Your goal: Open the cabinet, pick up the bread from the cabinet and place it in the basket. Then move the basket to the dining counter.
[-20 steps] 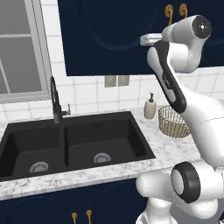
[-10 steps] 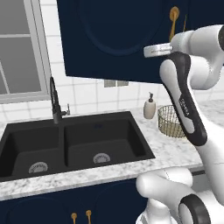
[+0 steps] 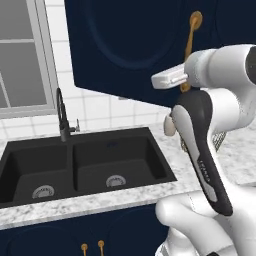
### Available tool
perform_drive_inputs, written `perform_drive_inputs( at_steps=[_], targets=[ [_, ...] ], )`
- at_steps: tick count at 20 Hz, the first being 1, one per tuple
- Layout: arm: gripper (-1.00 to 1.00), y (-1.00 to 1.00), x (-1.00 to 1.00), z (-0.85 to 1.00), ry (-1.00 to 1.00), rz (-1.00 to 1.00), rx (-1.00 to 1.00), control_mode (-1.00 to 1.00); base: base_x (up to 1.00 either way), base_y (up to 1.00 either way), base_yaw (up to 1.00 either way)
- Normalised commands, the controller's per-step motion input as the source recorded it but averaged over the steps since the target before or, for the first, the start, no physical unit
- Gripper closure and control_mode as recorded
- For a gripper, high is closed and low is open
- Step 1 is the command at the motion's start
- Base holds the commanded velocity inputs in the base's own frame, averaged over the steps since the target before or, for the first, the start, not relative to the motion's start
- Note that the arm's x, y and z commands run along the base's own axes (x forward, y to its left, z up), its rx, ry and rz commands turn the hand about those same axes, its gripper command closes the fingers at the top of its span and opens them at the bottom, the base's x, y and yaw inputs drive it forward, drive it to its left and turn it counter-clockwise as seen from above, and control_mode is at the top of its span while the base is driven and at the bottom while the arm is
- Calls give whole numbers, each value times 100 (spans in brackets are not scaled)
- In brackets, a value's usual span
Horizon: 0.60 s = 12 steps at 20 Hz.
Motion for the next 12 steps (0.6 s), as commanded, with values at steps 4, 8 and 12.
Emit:
perform_drive_inputs(
  at_steps=[4,8,12],
  targets=[
    [100,100,-82,-23,-5,4,-13,-100,0,0,0],
    [100,100,-44,-50,-7,1,-12,-100,0,0,0],
    [100,100,0,-79,-4,0,-8,-100,0,0,0]
  ],
)
